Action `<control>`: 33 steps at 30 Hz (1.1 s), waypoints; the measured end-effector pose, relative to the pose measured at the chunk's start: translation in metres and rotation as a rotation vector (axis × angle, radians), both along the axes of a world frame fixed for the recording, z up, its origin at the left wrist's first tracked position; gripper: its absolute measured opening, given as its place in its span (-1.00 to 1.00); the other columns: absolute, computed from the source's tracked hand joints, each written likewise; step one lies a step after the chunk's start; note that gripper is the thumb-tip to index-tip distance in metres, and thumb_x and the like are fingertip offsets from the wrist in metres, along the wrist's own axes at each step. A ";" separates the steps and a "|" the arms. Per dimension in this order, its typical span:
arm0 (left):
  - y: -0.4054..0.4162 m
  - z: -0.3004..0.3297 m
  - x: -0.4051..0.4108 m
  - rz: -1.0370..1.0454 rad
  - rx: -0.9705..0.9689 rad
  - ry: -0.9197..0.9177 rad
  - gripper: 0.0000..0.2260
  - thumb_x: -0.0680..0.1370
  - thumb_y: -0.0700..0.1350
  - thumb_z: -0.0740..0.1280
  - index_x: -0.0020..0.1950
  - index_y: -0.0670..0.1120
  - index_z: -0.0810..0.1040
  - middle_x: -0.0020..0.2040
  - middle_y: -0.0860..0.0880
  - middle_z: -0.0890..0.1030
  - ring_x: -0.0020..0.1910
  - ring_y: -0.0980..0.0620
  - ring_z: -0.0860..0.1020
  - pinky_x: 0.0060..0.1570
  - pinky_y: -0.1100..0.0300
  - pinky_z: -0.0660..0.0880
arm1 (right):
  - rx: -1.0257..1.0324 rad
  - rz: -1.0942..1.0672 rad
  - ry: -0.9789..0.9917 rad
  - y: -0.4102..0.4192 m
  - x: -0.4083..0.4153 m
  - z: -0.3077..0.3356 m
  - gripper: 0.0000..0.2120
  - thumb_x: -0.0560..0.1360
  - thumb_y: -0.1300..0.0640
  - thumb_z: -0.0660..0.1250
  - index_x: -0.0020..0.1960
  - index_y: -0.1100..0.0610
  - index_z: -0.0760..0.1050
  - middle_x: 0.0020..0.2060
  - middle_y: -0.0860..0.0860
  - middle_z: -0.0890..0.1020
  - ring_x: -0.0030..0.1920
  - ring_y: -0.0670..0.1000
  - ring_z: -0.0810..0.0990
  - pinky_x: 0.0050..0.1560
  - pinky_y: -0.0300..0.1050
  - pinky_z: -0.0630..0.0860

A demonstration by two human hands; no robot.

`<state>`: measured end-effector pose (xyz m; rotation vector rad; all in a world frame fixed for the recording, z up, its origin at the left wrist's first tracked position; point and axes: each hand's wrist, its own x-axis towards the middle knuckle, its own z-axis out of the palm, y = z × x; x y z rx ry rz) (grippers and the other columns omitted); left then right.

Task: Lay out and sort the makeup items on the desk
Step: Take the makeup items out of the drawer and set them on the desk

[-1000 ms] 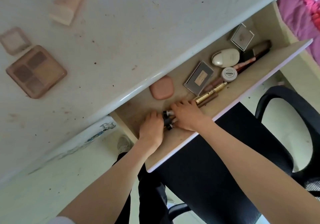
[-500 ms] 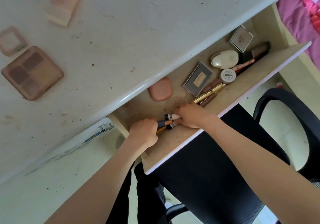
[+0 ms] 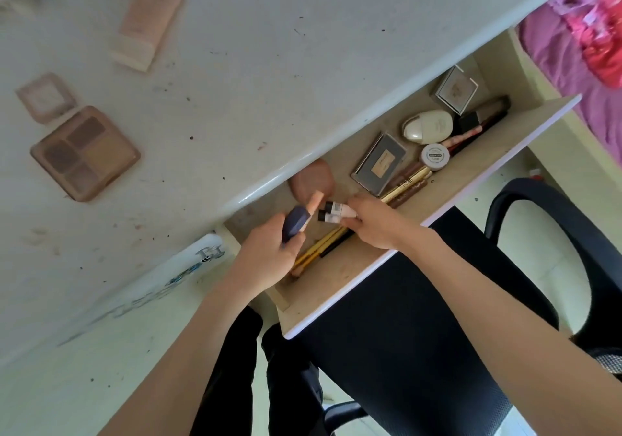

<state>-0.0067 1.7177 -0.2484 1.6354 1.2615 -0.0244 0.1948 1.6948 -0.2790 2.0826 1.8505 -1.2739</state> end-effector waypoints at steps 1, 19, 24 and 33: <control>0.002 0.008 0.003 0.033 -0.017 -0.066 -0.93 0.58 -0.07 0.22 -0.04 -0.06 0.41 -0.19 -0.05 0.59 -0.28 0.07 0.61 -0.22 0.24 0.54 | 0.011 -0.099 0.077 -0.001 0.001 0.009 -0.76 0.59 0.10 0.18 0.20 0.20 0.42 0.03 0.11 0.51 -0.03 0.05 0.47 -0.11 -0.13 0.37; 0.181 0.052 0.070 0.301 0.222 0.073 -0.81 0.55 -0.12 0.17 0.07 -0.23 0.40 -0.09 -0.21 0.52 -0.02 -0.22 0.51 -0.02 0.03 0.47 | 0.382 -0.623 0.199 0.150 0.009 0.095 -0.83 0.58 0.04 0.18 -0.01 0.15 0.41 -0.20 0.00 0.54 -0.37 -0.11 0.37 -0.49 -0.42 0.30; 0.243 0.057 0.088 0.270 0.324 0.099 -0.86 0.51 -0.18 0.17 -0.06 -0.25 0.43 -0.26 -0.21 0.47 -0.15 -0.21 0.50 -0.29 0.16 0.32 | 0.326 -0.524 0.047 0.222 0.015 0.093 -0.76 0.57 0.01 0.16 -0.18 0.15 0.31 -0.35 -0.04 0.37 -0.38 -0.10 0.33 -0.44 -0.26 0.23; 0.311 0.056 0.114 0.336 0.349 0.003 -0.85 0.46 -0.17 0.22 -0.28 -0.15 0.29 -0.28 -0.12 0.48 -0.19 -0.18 0.53 -0.30 0.15 0.42 | 0.390 -0.563 0.054 0.302 0.027 0.085 -0.69 0.55 -0.03 0.22 -0.25 0.14 0.30 -0.37 -0.03 0.36 -0.31 0.01 0.37 -0.40 -0.23 0.22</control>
